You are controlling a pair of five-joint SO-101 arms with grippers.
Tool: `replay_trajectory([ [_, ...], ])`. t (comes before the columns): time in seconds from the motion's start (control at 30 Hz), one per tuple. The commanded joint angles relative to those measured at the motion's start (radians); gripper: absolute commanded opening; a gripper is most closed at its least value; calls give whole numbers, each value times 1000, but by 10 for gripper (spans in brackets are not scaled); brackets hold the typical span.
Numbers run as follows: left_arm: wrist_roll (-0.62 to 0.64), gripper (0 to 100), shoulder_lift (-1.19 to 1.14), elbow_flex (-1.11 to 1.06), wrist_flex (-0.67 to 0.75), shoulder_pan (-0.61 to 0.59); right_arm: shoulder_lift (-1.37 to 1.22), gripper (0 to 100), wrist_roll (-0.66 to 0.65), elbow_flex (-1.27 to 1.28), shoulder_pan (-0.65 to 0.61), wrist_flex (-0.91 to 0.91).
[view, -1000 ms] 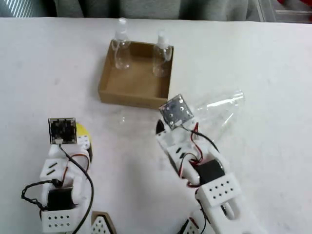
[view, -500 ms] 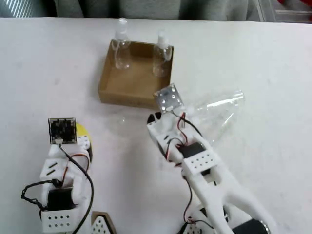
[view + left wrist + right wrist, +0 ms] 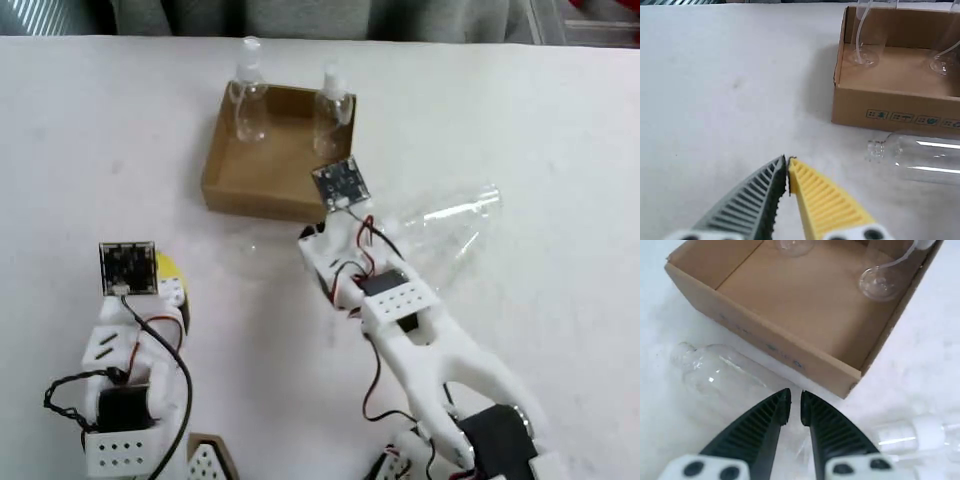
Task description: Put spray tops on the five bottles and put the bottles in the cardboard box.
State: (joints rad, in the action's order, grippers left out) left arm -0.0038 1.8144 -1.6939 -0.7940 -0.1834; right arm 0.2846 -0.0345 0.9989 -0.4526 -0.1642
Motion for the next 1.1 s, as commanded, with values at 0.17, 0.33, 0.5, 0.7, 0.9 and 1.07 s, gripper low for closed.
replay_trajectory([
  [0.17, -6, 34, 13, 2, -23, 12, -68, 19, -35, -49, 12, 31],
  [0.33, -6, 34, 13, 2, -23, 12, -42, 19, -35, -51, -15, -99],
  [0.5, -6, 35, 13, 2, -25, 12, 27, 19, -35, -49, -53, -248],
  [0.7, -6, 35, 13, 2, -26, 12, 202, 24, -43, -51, -47, -338],
  [0.9, -6, 35, 13, 2, -26, 12, 493, 25, -89, -51, -58, -518],
  [1.07, -6, 35, 13, 2, -25, 13, 619, 26, -281, -49, -185, -630],
])
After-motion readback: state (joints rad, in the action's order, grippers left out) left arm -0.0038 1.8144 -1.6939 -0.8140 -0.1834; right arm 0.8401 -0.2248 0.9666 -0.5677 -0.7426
